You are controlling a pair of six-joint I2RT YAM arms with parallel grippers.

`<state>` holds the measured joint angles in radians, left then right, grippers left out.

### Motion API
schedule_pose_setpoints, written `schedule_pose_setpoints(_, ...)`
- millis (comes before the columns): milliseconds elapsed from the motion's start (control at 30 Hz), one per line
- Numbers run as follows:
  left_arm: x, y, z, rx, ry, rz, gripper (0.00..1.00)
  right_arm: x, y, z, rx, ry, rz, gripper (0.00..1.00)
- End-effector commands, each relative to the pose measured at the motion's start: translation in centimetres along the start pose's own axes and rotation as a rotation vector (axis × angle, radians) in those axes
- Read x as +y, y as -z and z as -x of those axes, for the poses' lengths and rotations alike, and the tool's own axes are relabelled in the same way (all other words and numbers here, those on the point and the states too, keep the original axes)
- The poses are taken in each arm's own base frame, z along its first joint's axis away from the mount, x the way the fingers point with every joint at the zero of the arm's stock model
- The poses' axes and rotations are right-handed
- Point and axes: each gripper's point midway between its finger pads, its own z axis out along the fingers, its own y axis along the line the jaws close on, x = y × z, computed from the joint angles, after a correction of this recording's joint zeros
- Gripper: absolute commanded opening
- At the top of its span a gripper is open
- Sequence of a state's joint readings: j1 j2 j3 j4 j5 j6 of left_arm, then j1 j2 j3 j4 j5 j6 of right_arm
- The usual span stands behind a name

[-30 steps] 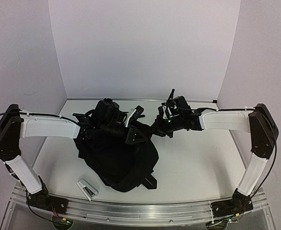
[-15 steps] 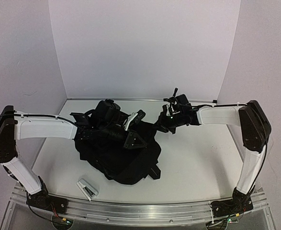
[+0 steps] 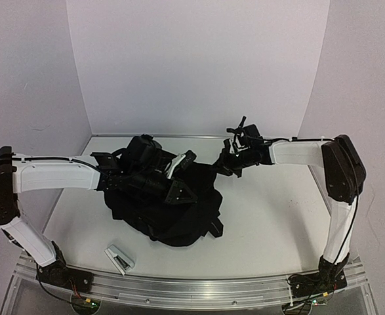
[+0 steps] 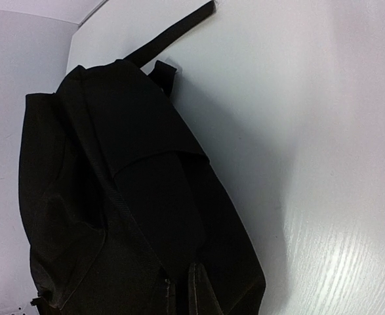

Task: Pack the student bag
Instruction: Zip the student bag at the center of the board.

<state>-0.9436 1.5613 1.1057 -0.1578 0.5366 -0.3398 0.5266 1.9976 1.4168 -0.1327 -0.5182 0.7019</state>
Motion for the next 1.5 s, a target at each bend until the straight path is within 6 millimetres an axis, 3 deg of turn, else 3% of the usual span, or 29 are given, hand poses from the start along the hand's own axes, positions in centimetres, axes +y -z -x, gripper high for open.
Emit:
schedule_pose_setpoints(0, -5.3, 2.1, 1.1, -0.019, -0.066, -0.148, 0.00, -0.9, 2.3, 6.6, -0.181, 0.065, -0.021, 0.00)
schedule_pose_setpoints(67, -5.3, 1.5, 1.8, -0.039, -0.068, -0.155, 0.00, 0.2, 3.6, 6.4, -0.183, 0.084, 0.007, 0.10)
schedule_pose_setpoints(133, -5.2, 1.0, 2.5, -0.055, -0.076, -0.163, 0.00, 1.5, 5.7, 6.0, -0.198, 0.092, 0.032, 0.33)
schedule_pose_setpoints(200, -5.4, 0.5, 3.1, -0.069, -0.089, -0.180, 0.00, 2.4, 7.6, 4.9, -0.200, 0.085, 0.057, 0.48)
schedule_pose_setpoints(267, -5.6, 0.1, 3.5, -0.073, -0.099, -0.199, 0.00, 2.7, 9.4, 3.4, -0.201, 0.060, 0.070, 0.58)
schedule_pose_setpoints(367, -5.7, -0.3, 3.7, -0.068, -0.109, -0.217, 0.00, 2.9, 11.3, 0.7, -0.199, 0.003, 0.076, 0.64)
schedule_pose_setpoints(600, -5.8, -0.7, 3.4, -0.054, -0.113, -0.237, 0.00, 5.3, 12.0, -7.4, -0.116, -0.117, 0.131, 0.65)
schedule_pose_setpoints(833, -5.9, -0.6, 3.4, -0.057, -0.117, -0.241, 0.00, 5.6, 12.6, -11.8, -0.060, -0.213, 0.160, 0.59)
schedule_pose_setpoints(1200, -6.0, -0.8, 3.5, -0.054, -0.111, -0.257, 0.00, 8.9, 10.6, -13.9, 0.000, -0.215, 0.258, 0.48)
schedule_pose_setpoints(1467, -5.9, -0.7, 3.4, -0.052, -0.109, -0.250, 0.00, 9.1, 8.9, -15.0, 0.027, -0.208, 0.238, 0.41)
